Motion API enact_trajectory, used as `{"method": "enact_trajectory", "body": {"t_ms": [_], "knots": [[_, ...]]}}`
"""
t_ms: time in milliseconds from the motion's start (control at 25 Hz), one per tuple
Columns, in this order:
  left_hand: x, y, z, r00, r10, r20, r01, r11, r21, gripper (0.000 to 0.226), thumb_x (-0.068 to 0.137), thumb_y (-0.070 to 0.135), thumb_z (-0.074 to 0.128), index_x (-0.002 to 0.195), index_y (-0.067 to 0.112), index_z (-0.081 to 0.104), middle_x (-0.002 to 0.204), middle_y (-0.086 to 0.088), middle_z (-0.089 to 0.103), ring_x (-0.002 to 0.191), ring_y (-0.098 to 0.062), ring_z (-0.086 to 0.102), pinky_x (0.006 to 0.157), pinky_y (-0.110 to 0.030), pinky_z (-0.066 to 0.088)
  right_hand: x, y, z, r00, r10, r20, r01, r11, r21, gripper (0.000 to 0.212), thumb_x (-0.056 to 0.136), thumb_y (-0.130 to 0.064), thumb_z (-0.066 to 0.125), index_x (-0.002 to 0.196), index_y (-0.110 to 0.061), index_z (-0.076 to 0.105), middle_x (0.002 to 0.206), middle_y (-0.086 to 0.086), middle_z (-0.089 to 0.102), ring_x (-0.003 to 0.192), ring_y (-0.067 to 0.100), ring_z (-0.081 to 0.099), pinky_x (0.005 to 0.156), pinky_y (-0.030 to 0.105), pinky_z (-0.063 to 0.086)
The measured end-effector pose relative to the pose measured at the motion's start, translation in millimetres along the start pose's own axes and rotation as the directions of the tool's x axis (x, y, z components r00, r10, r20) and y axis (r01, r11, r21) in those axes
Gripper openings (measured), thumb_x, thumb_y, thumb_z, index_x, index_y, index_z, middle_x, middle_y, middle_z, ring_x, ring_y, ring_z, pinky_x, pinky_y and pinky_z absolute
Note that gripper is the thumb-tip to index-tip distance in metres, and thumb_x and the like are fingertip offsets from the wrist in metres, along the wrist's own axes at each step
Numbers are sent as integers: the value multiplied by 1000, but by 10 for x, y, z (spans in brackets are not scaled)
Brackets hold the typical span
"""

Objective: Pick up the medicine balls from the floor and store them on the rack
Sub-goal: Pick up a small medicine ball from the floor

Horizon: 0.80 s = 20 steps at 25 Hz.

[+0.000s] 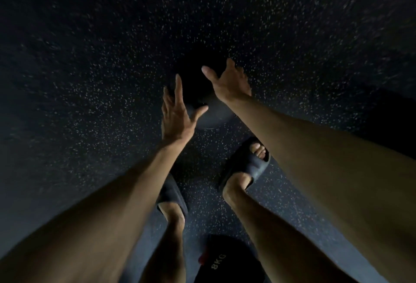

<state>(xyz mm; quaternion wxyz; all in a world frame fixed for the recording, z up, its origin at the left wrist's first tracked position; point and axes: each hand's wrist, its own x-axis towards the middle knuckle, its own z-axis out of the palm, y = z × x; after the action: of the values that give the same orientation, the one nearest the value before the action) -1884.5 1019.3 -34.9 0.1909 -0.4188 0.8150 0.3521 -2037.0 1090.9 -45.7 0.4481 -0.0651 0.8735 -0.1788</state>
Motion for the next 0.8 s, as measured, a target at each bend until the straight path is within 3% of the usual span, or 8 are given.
{"method": "enact_trajectory", "body": {"t_ms": [80, 200, 280, 400, 640, 800], "knots": [[232, 80, -153, 998, -65, -26, 65, 998, -13, 102, 82, 69, 61, 159, 35, 4, 160, -19, 22, 143, -38, 32, 109, -55, 40, -41, 44, -52, 992, -121, -35, 122, 992, 41, 82, 96, -65, 47, 158, -18, 21, 158, 16, 30, 144, 35, 32, 113, 50, 36], [527, 208, -361, 986, -157, -54, 153, 986, -70, 90, 86, 63, 61, 158, 32, 16, 157, -14, 33, 139, -34, 41, 107, -47, 40, -377, 341, 14, 954, -296, 42, 297, 955, -17, 95, 93, -56, 60, 162, -24, 3, 167, 16, 7, 153, 33, 13, 119, 50, 27], [792, 291, -497, 977, -209, -35, 203, 971, -127, 90, 85, 64, 62, 157, 28, 23, 157, -12, 35, 141, -32, 39, 111, -44, 37, -527, 473, 108, 953, -286, 97, 291, 956, -42, 110, 89, -48, 70, 161, -25, -11, 167, 21, -5, 155, 34, 4, 124, 50, 21], [1227, 318, -661, 957, -290, 24, 290, 946, -146, 88, 83, 69, 61, 154, 26, 33, 156, -6, 38, 142, -30, 38, 114, -43, 38, -433, 290, 192, 962, -274, 12, 273, 951, -144, 120, 86, -45, 75, 159, -17, -16, 165, 27, -8, 155, 37, 0, 124, 52, 19], [1713, 344, -890, 969, -247, 24, 248, 961, -124, 72, 96, 63, 44, 152, 19, 36, 153, -12, 41, 138, -36, 41, 113, -45, 35, 11, -440, 77, 985, -156, -80, 141, 976, -167, 109, 92, -54, 62, 159, -18, -16, 164, 29, -4, 153, 42, 5, 122, 51, 23], [1511, 282, -1028, 998, -3, -63, -6, 989, -150, 74, 98, 55, 45, 157, 14, 25, 157, -16, 32, 143, -35, 32, 117, -42, 25, 424, -1031, -313, 997, -48, -53, 33, 968, -249, 105, 91, -64, 57, 161, -24, -11, 163, 26, 5, 148, 42, 19, 117, 56, 31]]}}
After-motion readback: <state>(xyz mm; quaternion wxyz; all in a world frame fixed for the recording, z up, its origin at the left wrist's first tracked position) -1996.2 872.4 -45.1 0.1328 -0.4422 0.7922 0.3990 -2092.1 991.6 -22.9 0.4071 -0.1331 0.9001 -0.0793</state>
